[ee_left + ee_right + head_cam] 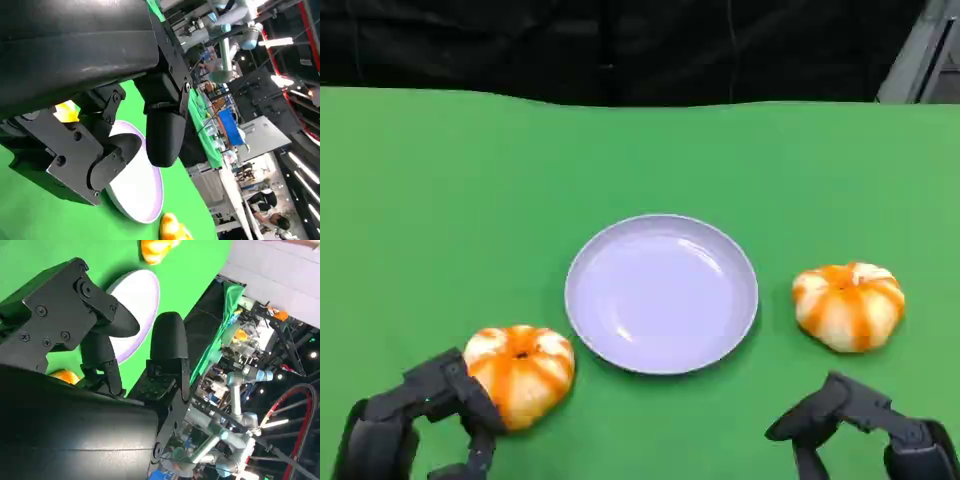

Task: Grasp the bread from the table and place it into the plate.

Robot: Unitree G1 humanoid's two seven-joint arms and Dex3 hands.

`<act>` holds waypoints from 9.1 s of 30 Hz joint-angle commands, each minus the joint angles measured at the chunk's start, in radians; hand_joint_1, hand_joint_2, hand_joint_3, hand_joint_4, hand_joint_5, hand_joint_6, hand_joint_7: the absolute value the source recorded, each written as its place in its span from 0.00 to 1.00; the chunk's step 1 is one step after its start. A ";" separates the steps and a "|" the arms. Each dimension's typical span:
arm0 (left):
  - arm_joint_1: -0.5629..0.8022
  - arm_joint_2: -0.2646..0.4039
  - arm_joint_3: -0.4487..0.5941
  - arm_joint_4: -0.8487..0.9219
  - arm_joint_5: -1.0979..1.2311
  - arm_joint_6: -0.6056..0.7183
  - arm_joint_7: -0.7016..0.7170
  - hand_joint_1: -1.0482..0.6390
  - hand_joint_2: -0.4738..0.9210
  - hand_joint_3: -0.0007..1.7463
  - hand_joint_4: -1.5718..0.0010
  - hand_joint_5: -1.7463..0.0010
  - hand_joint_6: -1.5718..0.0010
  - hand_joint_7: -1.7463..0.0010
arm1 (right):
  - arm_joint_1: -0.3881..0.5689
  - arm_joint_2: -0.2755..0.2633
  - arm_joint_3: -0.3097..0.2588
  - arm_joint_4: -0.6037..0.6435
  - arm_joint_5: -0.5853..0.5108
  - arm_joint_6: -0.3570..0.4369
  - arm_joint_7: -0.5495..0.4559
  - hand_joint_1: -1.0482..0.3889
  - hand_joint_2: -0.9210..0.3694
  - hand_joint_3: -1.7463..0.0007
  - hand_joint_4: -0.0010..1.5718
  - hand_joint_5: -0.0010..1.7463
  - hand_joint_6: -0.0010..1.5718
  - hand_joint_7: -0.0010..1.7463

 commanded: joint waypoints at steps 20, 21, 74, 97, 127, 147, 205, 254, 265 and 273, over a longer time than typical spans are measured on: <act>-0.020 0.012 0.006 0.023 -0.049 -0.008 -0.031 0.56 0.74 0.49 0.55 0.36 0.60 0.57 | 0.002 0.001 0.004 -0.003 -0.005 0.003 -0.010 0.68 0.45 0.25 0.46 0.88 0.49 0.70; -0.021 0.013 0.007 0.023 -0.047 -0.008 -0.032 0.55 0.75 0.47 0.56 0.40 0.61 0.62 | 0.002 0.002 0.004 -0.003 -0.006 0.004 -0.010 0.68 0.46 0.25 0.46 0.88 0.49 0.70; -0.349 0.170 -0.418 -0.012 1.061 1.043 -0.015 0.45 0.96 0.00 0.62 0.82 0.74 0.99 | 0.020 0.018 0.027 -0.037 -0.035 0.043 -0.017 0.66 0.45 0.26 0.46 0.87 0.49 0.70; -0.274 0.261 -0.338 0.019 0.828 0.561 0.541 0.55 0.61 0.72 0.45 0.00 0.41 0.38 | 0.005 0.015 0.027 -0.014 -0.022 0.031 -0.018 0.66 0.44 0.27 0.46 0.87 0.49 0.69; -0.462 0.140 -0.377 0.079 0.850 0.348 0.685 0.53 0.48 0.88 0.40 0.01 0.44 0.22 | 0.005 0.013 0.037 -0.017 -0.035 0.026 -0.026 0.67 0.48 0.23 0.45 0.88 0.49 0.70; -0.714 0.028 -0.485 0.371 0.900 0.523 0.693 0.53 0.59 0.66 0.43 0.02 0.43 0.28 | 0.014 0.014 0.053 -0.028 -0.042 0.033 -0.032 0.66 0.48 0.23 0.44 0.89 0.49 0.70; -0.552 0.198 -0.485 -0.138 0.779 0.904 -0.102 0.07 1.00 0.23 1.00 1.00 1.00 1.00 | 0.000 0.013 0.054 -0.022 -0.046 0.043 -0.034 0.69 0.50 0.21 0.46 0.89 0.50 0.70; 0.017 0.018 -0.029 -0.101 -0.023 0.086 -0.051 0.68 0.67 0.74 0.46 0.00 0.49 0.11 | 0.019 -0.038 0.006 -0.027 0.021 0.023 0.002 0.72 0.45 0.28 0.45 0.89 0.49 0.70; -0.023 0.018 -0.034 -0.030 -0.018 0.058 -0.065 0.69 0.60 0.81 0.46 0.00 0.47 0.12 | -0.008 -0.045 -0.003 0.006 0.014 0.022 0.008 0.68 0.47 0.24 0.46 0.90 0.49 0.70; -0.033 0.032 -0.046 -0.025 -0.017 0.059 -0.084 0.68 0.60 0.81 0.47 0.01 0.48 0.12 | -0.009 -0.063 -0.013 -0.012 0.017 0.022 0.026 0.66 0.46 0.26 0.46 0.87 0.49 0.69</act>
